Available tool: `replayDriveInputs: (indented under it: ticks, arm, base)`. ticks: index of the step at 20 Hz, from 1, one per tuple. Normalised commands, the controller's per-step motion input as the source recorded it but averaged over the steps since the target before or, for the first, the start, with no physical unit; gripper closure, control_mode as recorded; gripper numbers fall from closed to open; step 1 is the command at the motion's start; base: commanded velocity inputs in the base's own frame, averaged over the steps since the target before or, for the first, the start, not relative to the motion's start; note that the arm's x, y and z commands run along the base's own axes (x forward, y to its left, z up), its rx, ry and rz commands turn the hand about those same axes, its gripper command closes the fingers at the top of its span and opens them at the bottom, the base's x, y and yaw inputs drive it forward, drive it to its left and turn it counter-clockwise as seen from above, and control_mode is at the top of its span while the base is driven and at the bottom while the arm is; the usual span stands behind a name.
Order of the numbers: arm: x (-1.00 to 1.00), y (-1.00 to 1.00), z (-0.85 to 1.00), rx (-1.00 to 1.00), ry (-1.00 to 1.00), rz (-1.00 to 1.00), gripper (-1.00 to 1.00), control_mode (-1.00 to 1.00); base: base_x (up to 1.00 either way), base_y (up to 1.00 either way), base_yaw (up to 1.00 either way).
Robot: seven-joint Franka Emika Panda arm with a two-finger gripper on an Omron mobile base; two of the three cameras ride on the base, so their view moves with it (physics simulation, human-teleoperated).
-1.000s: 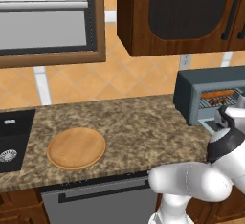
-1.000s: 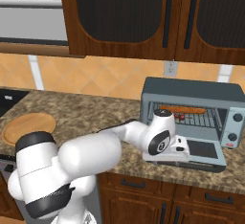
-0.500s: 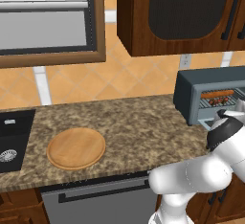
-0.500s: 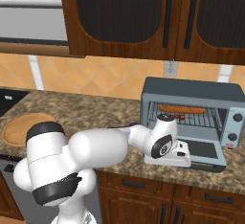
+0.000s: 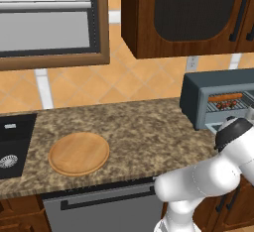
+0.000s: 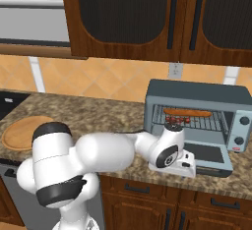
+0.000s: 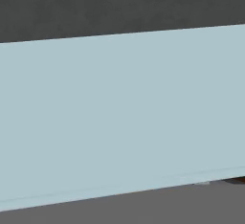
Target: Pick up the kebab skewer and baguette bread, and place them inside the toaster oven. Close the toaster oven door and start by setting the timer.
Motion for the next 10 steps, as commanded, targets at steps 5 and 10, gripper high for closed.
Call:
replayDriveInputs:
  ticks: [5, 10]
  arm:
    - [0.45, 0.00, -0.01, 0.00, -0.18, -0.09, -1.00, -1.00]
    - [0.62, 0.09, 0.05, 0.00, -0.26, -0.08, -1.00, -1.00]
  base:
    - [0.00, 0.00, 0.00]
    - [0.00, 0.00, 0.00]
